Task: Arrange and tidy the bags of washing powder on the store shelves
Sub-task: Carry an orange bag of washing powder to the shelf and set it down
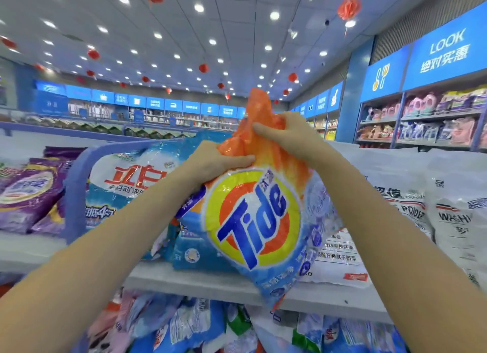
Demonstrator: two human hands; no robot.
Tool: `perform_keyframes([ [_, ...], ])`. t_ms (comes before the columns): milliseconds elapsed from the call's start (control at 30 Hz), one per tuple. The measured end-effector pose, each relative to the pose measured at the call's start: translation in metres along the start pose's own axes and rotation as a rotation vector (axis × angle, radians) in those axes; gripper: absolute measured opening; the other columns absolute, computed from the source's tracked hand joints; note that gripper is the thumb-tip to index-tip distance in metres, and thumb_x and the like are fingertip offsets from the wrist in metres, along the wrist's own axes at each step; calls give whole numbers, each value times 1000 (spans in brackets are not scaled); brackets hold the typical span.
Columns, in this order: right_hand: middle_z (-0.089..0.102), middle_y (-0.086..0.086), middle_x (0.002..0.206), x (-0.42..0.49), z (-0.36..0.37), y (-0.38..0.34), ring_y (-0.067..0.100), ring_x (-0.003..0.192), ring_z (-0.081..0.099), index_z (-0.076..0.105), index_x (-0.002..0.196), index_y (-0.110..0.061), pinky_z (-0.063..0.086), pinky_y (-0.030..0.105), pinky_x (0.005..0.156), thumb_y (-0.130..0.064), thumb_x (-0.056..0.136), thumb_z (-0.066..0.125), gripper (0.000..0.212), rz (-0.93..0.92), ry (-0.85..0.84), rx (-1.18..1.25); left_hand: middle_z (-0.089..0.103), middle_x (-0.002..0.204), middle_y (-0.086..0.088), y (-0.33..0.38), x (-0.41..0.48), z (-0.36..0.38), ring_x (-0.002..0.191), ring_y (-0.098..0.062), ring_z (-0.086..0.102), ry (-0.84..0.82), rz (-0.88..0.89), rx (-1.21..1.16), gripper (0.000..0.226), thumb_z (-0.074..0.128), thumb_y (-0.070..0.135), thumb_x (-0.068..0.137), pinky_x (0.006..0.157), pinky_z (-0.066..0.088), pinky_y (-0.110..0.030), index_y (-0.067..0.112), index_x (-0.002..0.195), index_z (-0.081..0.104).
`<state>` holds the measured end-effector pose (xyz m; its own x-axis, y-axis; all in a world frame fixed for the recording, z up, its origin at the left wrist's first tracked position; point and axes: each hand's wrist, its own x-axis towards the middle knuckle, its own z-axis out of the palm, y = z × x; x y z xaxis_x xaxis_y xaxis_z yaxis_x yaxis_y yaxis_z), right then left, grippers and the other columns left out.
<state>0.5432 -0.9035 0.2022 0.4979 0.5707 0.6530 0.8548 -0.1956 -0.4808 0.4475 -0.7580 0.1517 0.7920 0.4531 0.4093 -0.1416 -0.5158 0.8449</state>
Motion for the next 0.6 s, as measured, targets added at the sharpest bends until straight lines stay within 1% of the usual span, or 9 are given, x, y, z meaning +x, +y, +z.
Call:
perform_keyframes([
  [100, 71, 0, 74, -12, -19, 21, 8, 66, 66, 68, 77, -12, 56, 33, 70, -23, 82, 71, 13, 45, 87, 267, 70, 72, -7, 23, 4, 2, 58, -16, 64, -130, 127, 239, 44, 78, 43, 71, 63, 53, -25, 1, 81, 67],
  [167, 69, -3, 66, -22, -21, 27, 10, 62, 65, 66, 71, -15, 55, 33, 68, -18, 81, 72, 12, 64, 181, 422, 70, 72, -11, 34, 5, 0, 55, -15, 63, -195, 177, 390, 50, 73, 49, 73, 64, 54, -28, 0, 80, 65],
  [233, 68, 0, 66, -26, -16, 26, 15, 62, 65, 65, 69, -15, 55, 36, 68, -16, 81, 72, 14, 86, 261, 497, 70, 68, -6, 36, 5, -4, 56, -14, 65, -265, 191, 450, 50, 69, 54, 72, 63, 55, -33, 5, 73, 63],
  [267, 67, -1, 64, -27, -11, 21, 14, 60, 64, 64, 68, -14, 54, 34, 65, -16, 82, 72, 16, 89, 293, 508, 70, 67, -1, 35, 4, -8, 57, -14, 67, -296, 184, 441, 49, 66, 58, 69, 61, 55, -31, 9, 72, 63],
  [367, 68, 6, 66, -24, 7, 2, 15, 61, 62, 65, 70, -7, 53, 35, 61, -17, 82, 72, 17, 60, 344, 491, 71, 77, 6, 26, -5, -22, 63, -9, 70, -319, 142, 369, 51, 59, 65, 62, 66, 53, -24, 22, 88, 63],
  [433, 69, 21, 77, -22, 21, -13, 21, 67, 61, 66, 72, 0, 54, 44, 68, -19, 82, 72, 22, 36, 342, 455, 69, 89, 9, 9, -13, -34, 71, -6, 69, -221, 173, 345, 62, 64, 74, 62, 72, 51, -24, 26, 100, 59],
  [500, 68, 26, 81, -19, 33, -25, 21, 66, 58, 65, 73, 4, 53, 48, 71, -21, 81, 72, 28, 12, 335, 405, 62, 103, 15, -14, -27, -52, 89, -3, 63, -33, 194, 240, 89, 56, 86, 51, 79, 47, -23, 30, 119, 50],
  [533, 68, 25, 79, -18, 36, -30, 21, 66, 57, 65, 73, 4, 53, 48, 71, -23, 81, 71, 29, 2, 337, 379, 58, 106, 17, -29, -37, -61, 94, 0, 59, 98, 210, 149, 97, 52, 90, 46, 79, 44, -20, 32, 125, 45],
  [600, 68, 17, 74, -17, 41, -40, 20, 66, 57, 64, 67, -4, 52, 46, 72, -23, 82, 71, 25, -1, 352, 380, 55, 106, 15, -68, -60, -78, 97, -2, 56, 450, 262, -131, 92, 55, 85, 49, 77, 42, -15, 30, 122, 44],
])
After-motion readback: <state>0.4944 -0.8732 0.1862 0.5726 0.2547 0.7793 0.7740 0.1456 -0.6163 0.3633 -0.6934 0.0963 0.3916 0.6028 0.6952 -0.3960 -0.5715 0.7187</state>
